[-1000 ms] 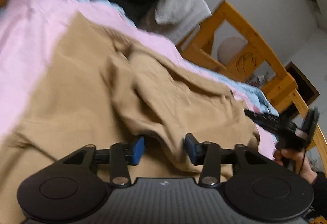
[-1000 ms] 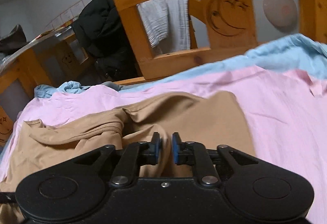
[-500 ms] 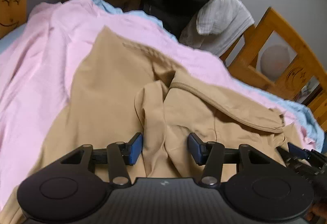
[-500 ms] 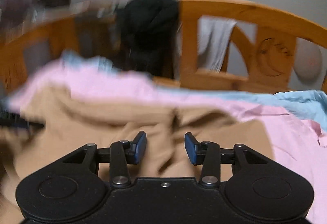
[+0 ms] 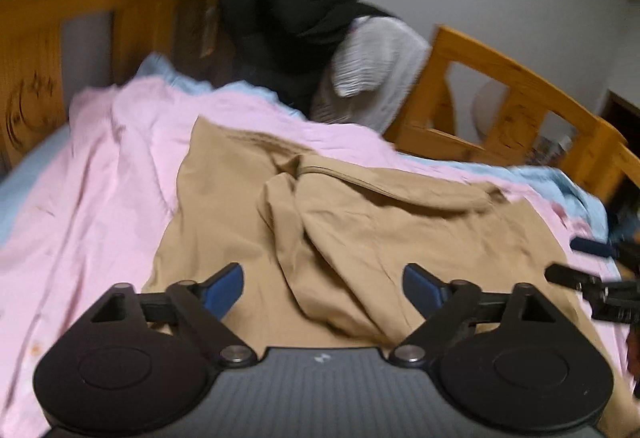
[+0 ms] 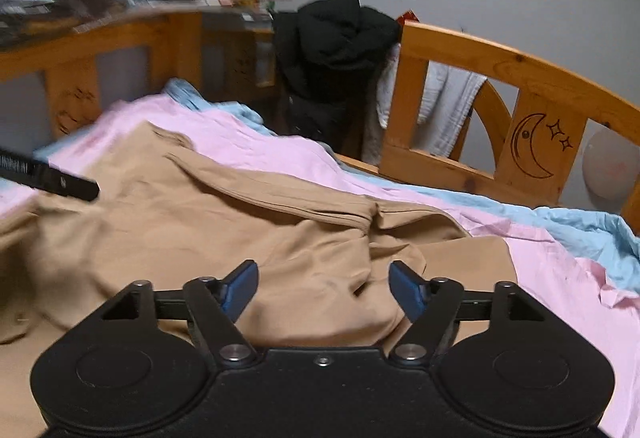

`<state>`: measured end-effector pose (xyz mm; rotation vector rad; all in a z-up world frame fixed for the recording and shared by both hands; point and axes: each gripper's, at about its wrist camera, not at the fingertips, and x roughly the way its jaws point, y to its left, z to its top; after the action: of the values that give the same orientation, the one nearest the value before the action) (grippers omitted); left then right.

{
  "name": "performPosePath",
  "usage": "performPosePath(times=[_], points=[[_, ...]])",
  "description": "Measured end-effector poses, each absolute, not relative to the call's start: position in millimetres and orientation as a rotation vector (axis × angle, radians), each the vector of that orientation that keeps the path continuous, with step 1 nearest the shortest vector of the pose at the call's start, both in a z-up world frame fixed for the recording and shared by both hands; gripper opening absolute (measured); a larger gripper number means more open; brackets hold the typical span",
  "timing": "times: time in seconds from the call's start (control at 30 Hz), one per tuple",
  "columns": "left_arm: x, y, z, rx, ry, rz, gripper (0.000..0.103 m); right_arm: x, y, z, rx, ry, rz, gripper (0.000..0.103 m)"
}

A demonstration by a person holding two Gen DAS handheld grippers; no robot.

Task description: Fold large clothes

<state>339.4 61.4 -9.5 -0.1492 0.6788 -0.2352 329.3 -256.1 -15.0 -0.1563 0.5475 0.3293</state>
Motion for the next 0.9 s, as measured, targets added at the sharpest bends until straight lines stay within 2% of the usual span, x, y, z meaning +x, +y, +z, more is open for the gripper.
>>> performPosePath(times=[0.17,0.4,0.63,0.9], points=[[274.4,58.8,22.3,-0.09,0.605,-0.275,0.103,271.6,-263.0,-2.1,-0.153,0.516,0.349,0.088],[185.2,53.5,49.1,-0.001,0.564,-0.267,0.103,170.7,-272.7,16.4,-0.148,0.477,0.349,0.101],[116.2,41.6,24.0,0.091,0.585,-0.297,0.103,88.7,-272.9,10.0,-0.184,0.545,0.357,0.102],[84.2,25.9,-23.4,0.225,0.665,-0.352,0.103,52.8,-250.3,-45.6,-0.405,0.676,0.34,0.102]])
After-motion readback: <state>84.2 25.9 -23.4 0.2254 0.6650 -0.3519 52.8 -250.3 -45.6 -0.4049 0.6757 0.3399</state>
